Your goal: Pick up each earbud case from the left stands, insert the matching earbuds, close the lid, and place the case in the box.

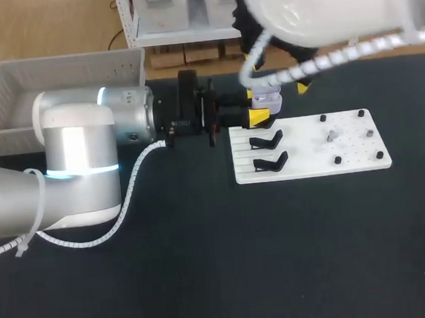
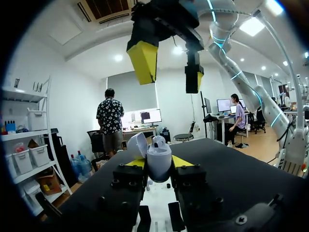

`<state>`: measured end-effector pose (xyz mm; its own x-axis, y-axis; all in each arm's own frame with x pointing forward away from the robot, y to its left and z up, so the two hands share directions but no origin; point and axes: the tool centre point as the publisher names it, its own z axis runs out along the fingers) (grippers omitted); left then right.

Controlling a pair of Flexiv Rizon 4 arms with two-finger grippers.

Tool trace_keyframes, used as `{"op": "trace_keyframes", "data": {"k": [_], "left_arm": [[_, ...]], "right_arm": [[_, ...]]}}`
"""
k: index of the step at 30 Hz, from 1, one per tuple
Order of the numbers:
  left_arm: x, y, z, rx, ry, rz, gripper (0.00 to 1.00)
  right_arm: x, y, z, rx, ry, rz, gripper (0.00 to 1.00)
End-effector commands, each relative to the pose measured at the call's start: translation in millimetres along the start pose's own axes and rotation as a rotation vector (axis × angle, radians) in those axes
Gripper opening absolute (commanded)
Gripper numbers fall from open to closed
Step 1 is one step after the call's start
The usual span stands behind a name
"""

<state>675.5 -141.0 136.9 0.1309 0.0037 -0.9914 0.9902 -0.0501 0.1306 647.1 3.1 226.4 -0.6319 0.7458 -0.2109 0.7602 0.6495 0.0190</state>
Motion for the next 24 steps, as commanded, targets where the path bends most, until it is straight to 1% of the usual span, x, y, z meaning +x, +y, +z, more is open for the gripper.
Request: {"op": "trace_keyframes", "data": {"k": [1,6,10,15,17,18,20,22,23,24], "left_arm": [[0.1,-1.7,0.1,-0.006,0.0,0.002,0.0],[0.1,-1.7,0.1,-0.006,0.0,0.002,0.0],[0.1,-1.7,0.1,-0.006,0.0,0.002,0.0],[0.1,-1.7,0.1,-0.006,0.0,0.002,0.0],[0.1,-1.7,0.1,-0.006,0.0,0.002,0.0],[0.1,-1.7,0.1,-0.006,0.0,0.002,0.0],[0.1,-1.7,0.1,-0.006,0.0,0.002,0.0],[0.1,-1.7,0.1,-0.006,0.0,0.002,0.0],[0.1,-1.7,0.1,-0.006,0.0,0.002,0.0],[0.1,-1.7,0.1,-0.006,0.0,0.002,0.0]], "right_arm": [[-22.7,-15.2,5.1,-0.236,0.007,-0.018,1.0],[-58.7,-15.6,13.7,-0.276,0.003,0.0,1.0],[-79.3,-17.4,21.3,-0.279,0.0,0.0,1.0],[-93.6,-15.7,35.8,-0.23,0.01,-0.066,1.0],[-103.3,-14.7,46.8,-0.21,0.005,-0.077,1.0],[-105.6,-14.7,49.7,-0.205,0.006,-0.077,1.0],[-115.6,-15.4,64.3,-0.166,0.008,-0.064,1.0],[-122.2,-16.4,74.6,-0.147,0.022,-0.05,0.96],[-126.3,-17.7,83.0,-0.135,0.036,-0.042,0.96],[-128.5,-18.4,88.7,-0.125,0.049,-0.038,0.99]]}}
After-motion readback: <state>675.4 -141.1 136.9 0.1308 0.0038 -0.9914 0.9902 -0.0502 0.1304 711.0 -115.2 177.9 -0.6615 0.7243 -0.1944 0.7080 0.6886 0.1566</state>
